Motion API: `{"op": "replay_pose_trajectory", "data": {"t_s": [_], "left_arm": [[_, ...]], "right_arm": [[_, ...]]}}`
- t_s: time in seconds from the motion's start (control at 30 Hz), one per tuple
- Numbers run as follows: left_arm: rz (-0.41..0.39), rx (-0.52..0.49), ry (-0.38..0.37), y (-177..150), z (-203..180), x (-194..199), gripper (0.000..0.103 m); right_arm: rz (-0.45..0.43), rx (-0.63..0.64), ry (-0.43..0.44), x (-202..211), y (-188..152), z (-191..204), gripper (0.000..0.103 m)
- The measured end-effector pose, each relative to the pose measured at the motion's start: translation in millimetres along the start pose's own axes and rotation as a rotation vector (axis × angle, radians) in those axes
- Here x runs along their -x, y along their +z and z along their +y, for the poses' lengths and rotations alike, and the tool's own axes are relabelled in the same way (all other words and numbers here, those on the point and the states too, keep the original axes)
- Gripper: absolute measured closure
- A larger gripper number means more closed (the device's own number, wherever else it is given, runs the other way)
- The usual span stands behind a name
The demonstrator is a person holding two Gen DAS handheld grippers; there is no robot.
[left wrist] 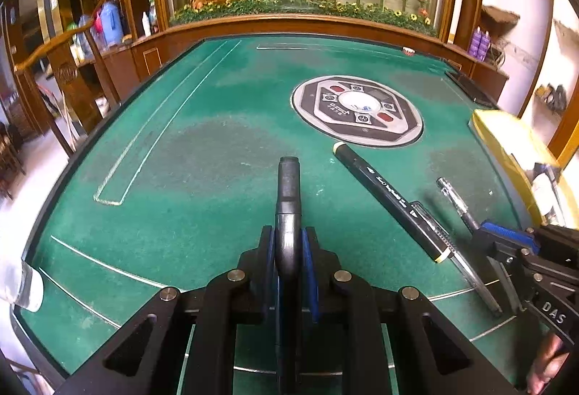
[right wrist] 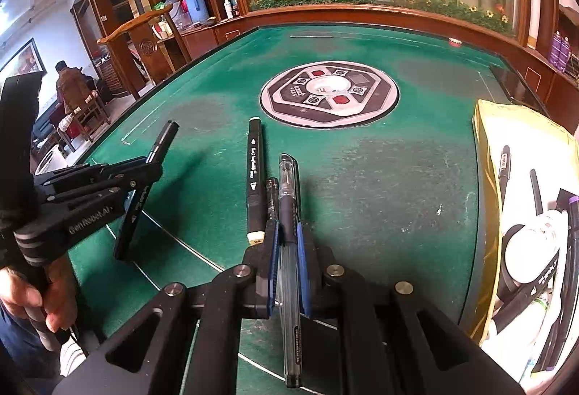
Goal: Organize rigid objects
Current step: 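Grasp the black marker with the left tool, then carry the clear pen and black marker into the tray and open both tools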
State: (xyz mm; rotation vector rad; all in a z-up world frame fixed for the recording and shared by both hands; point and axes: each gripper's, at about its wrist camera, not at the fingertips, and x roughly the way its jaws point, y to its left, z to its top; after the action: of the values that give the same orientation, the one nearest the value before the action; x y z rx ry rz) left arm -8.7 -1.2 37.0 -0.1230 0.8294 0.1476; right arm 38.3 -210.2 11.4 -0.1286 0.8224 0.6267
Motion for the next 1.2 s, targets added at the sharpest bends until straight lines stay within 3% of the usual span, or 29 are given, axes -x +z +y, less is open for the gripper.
{"op": "replay_pose_trajectory", "data": {"t_s": [0.13,0.3,0.57,0.93,1.2], "left_arm": [[0.024,0.061,-0.056,0,22,4,0.088],[0.037,0.104,-0.068,-2,35,6,0.088],[0.045,0.101,-0.082,0,28,10,0.088],[0.055,0.024,-0.164,12,-20,26,0.088],[0.064,-0.091,-0.273,30,-91,42,0.088]], "right_arm": [[-0.005,0.000,0.005,2,0,1,0.093],[0.000,-0.004,0.021,1,-1,4,0.093],[-0.012,-0.014,0.036,5,-3,1,0.093],[-0.063,-0.068,0.064,27,-8,-15,0.093],[-0.162,-0.148,0.052,69,-10,-48,0.093]]}}
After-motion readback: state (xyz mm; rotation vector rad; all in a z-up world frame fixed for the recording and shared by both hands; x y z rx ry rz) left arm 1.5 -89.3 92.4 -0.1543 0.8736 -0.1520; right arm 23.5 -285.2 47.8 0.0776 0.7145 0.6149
